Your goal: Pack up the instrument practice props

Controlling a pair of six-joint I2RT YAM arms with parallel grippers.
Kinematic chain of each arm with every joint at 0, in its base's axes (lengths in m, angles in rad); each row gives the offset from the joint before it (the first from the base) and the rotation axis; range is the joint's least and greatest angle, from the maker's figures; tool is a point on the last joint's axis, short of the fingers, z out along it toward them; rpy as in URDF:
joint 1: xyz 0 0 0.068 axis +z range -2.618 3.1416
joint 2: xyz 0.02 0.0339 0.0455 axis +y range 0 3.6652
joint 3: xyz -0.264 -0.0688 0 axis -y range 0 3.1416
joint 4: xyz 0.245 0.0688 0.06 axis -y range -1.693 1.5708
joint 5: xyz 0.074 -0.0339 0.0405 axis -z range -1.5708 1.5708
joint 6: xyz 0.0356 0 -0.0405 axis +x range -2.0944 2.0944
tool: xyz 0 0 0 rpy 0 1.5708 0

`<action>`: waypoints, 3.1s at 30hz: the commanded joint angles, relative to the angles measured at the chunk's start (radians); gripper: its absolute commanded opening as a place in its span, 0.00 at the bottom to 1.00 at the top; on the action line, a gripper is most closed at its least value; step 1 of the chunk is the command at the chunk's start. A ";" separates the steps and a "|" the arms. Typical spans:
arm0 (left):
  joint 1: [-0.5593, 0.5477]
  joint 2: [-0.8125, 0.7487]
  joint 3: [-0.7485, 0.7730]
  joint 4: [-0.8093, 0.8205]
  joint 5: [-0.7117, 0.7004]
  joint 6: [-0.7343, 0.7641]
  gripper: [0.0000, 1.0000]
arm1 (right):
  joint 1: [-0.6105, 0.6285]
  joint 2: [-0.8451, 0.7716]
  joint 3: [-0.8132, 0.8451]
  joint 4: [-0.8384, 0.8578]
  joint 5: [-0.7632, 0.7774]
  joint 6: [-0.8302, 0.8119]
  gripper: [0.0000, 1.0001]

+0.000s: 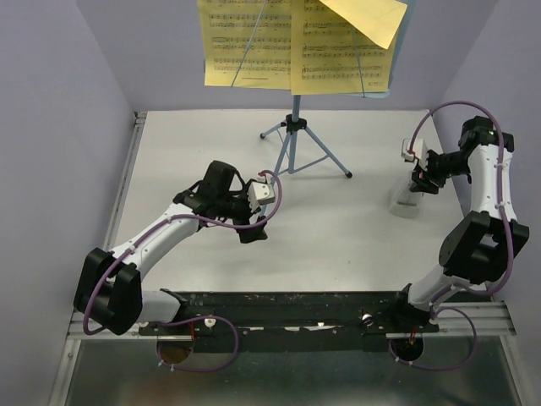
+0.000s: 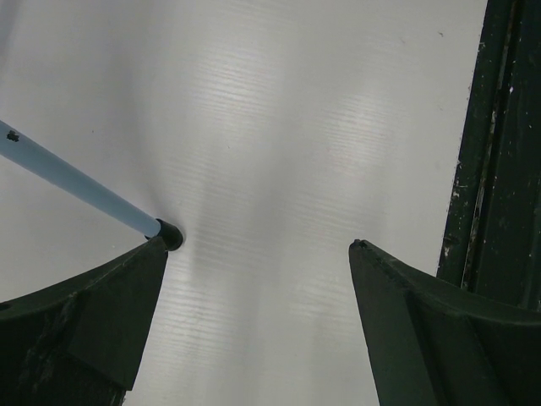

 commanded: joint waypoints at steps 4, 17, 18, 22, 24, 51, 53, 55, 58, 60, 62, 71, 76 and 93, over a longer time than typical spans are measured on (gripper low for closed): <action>0.004 0.043 0.087 -0.093 -0.031 0.047 0.99 | -0.076 0.057 0.050 -0.386 0.111 -0.296 0.00; 0.015 0.066 0.133 -0.060 -0.069 0.033 0.99 | -0.132 0.235 0.314 -0.357 -0.010 -0.124 0.67; 0.018 0.067 0.134 -0.041 -0.075 0.018 0.99 | -0.133 0.229 0.322 -0.336 -0.030 -0.104 0.81; 0.021 0.073 0.140 0.005 -0.101 -0.036 0.99 | -0.132 0.194 0.365 -0.245 -0.119 0.074 1.00; 0.021 0.083 0.151 0.003 -0.120 -0.056 0.99 | -0.132 0.160 0.385 -0.201 -0.157 0.184 1.00; 0.029 0.084 0.160 0.226 -0.385 -0.387 0.99 | 0.321 -0.188 -0.244 0.594 -0.243 1.099 1.00; 0.028 0.106 0.171 0.252 -0.422 -0.441 0.99 | 0.324 -0.142 -0.235 0.664 -0.286 1.161 1.00; 0.028 0.135 0.192 0.269 -0.381 -0.429 0.99 | 0.339 -0.108 -0.215 0.669 -0.309 1.061 0.99; 0.028 0.179 0.234 0.302 -0.301 -0.401 0.76 | 0.344 -0.072 -0.232 0.827 -0.259 1.059 0.88; 0.026 0.214 0.267 0.313 -0.289 -0.418 0.69 | 0.370 -0.044 -0.244 0.952 -0.262 1.111 0.77; 0.026 0.242 0.292 0.328 -0.263 -0.424 0.66 | 0.385 -0.016 -0.258 1.087 -0.244 1.189 0.75; 0.000 0.323 0.360 0.355 -0.233 -0.397 0.66 | 0.526 0.172 -0.137 1.139 -0.234 1.131 0.75; -0.014 0.356 0.383 0.352 -0.261 -0.351 0.55 | 0.569 0.225 -0.100 1.183 -0.173 1.147 0.74; -0.002 0.301 0.327 0.214 -0.077 -0.210 0.06 | 0.612 0.217 -0.103 1.068 -0.127 0.958 0.19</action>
